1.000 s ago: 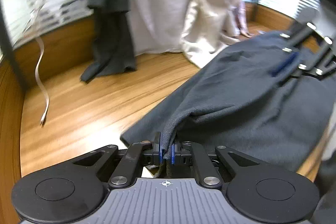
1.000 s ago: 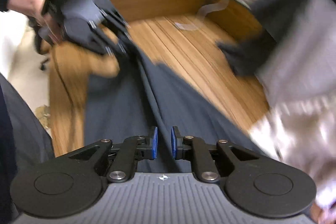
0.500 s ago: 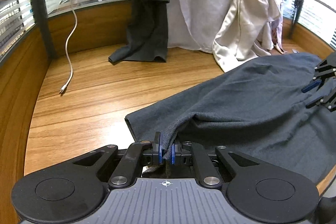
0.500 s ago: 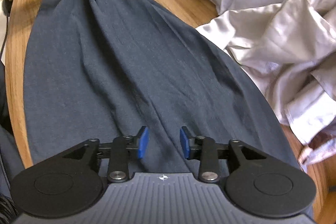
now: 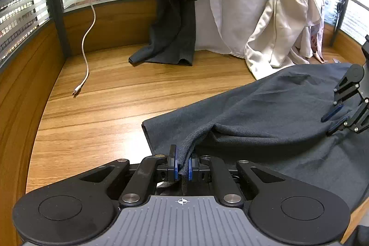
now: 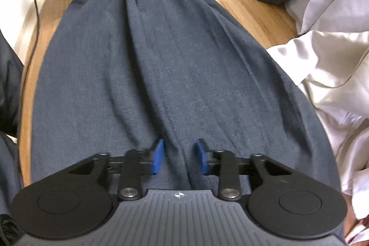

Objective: Fold clothes

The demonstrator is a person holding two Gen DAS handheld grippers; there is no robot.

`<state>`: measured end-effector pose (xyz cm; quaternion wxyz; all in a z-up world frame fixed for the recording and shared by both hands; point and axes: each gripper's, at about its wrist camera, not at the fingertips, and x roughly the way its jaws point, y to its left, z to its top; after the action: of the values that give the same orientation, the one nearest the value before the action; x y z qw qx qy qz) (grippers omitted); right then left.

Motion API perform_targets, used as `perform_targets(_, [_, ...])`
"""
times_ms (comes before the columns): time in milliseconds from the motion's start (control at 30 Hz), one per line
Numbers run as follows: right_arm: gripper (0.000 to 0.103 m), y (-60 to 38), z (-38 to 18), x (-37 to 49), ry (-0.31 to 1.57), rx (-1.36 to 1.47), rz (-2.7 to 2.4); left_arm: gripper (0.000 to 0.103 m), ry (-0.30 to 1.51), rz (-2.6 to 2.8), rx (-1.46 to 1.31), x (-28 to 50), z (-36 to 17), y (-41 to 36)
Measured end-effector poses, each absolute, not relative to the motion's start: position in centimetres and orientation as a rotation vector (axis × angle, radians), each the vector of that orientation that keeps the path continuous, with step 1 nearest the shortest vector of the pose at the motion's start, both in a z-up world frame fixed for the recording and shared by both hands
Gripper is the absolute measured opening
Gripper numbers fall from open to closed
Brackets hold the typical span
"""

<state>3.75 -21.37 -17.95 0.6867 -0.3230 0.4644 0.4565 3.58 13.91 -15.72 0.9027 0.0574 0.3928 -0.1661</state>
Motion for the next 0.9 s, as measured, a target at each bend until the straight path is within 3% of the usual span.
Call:
perform_targets(100, [0.016,-21.5,-17.8,3.6,1.037,-0.710,1.015,0.010,0.812,-0.353,0.125,3.7,-15.8,14.1])
perform_targets(133, [0.006,-21.6,-18.0,3.8,1.032,-0.704,0.997,0.010,0.810,-0.357,0.130,3.7,-15.8,14.1])
perform_targets(167, [0.003,-21.6,-18.2,4.1,1.027,-0.698,0.978,0.010,0.807,-0.360,0.137,3.7,-15.7,14.0])
perform_targets(367, [0.002,-22.5,-15.3,1.8,0.912,-0.702,0.884,0.010,0.759,-0.377,0.181,2.8,-14.5,13.6])
perform_targets(700, [0.002,-26.7,-1.6,-3.3,0.672,-0.731,0.721,0.010,0.518,-0.353,0.180,-1.2,-4.8,10.4])
perform_targets(900, [0.002,-27.3,-1.9,-0.7,0.631,-0.796,0.642,0.010,0.499,-0.348,0.225,3.5,-5.4,8.0])
